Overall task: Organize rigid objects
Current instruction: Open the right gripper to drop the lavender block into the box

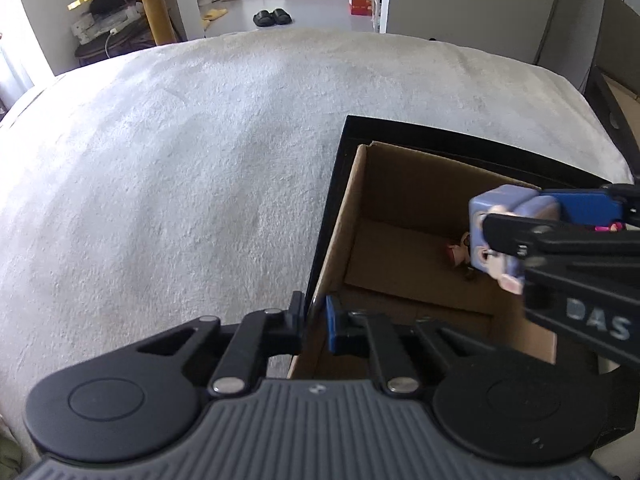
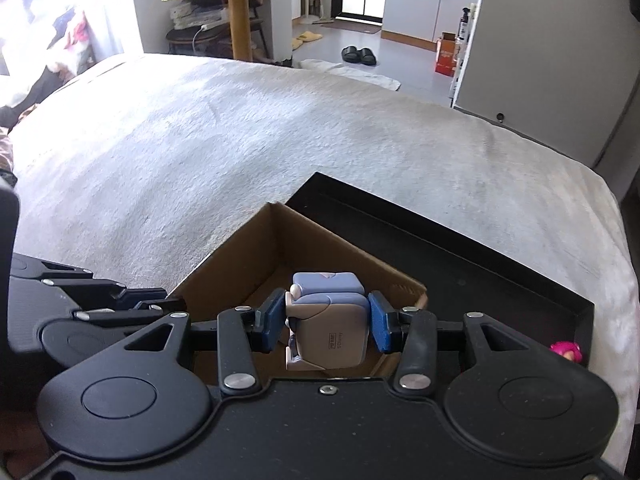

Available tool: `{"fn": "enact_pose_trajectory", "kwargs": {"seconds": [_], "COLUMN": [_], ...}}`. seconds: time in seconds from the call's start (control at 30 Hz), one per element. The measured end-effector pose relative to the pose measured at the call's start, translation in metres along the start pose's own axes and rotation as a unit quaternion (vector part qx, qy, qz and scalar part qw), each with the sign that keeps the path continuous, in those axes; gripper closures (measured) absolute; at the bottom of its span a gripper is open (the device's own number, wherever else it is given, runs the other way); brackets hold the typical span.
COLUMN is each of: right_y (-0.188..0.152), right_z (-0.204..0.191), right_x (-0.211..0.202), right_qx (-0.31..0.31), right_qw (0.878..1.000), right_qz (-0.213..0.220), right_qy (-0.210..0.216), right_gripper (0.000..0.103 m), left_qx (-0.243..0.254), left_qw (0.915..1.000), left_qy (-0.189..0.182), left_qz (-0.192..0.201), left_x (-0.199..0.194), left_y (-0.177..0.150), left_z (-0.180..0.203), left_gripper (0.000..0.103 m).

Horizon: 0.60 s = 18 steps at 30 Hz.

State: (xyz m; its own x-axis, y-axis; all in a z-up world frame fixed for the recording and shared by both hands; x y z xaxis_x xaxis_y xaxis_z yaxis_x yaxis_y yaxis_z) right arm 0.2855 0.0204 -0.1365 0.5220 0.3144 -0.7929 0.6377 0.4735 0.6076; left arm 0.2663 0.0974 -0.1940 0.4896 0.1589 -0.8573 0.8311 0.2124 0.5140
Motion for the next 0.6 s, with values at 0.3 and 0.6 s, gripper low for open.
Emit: {"fn": "enact_pose_trajectory", "kwargs": {"seconds": [0.3,0.6], "right_y": [0.01,0.024], "right_z": [-0.01,-0.016], "right_x": [0.015,0.01], "right_qx": [-0.024,-0.06], "right_qw": [1.0,0.998], "right_qz": [-0.006,0.003], "right_qy": [0.013,0.016], "right_gripper": [0.06,0.055], "left_qx": [-0.006,-0.034], "left_qw": [1.0,0.9993], "left_qy": [0.0,-0.01], "left_qz": [0.001,-0.01], "left_x": [-0.001,0.002], "left_y": [-0.001,-0.001], "left_z": [0.0,-0.004], "left_gripper": [0.093,0.093]}}
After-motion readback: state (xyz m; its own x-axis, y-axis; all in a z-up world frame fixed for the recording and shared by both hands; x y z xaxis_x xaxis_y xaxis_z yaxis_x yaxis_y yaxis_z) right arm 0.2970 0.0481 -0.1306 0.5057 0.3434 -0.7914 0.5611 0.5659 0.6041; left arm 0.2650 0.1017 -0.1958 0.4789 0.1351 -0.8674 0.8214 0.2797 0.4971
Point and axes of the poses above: each gripper's, at about its wrist camera, not at the fingertips, and x roughly the way its jaws point, z to its right, y to its top, the point moved 6 cm from there along x, roughly the way its jaws point, and after that the axes turned 3 degrees about -x, right-handed, at the moved point
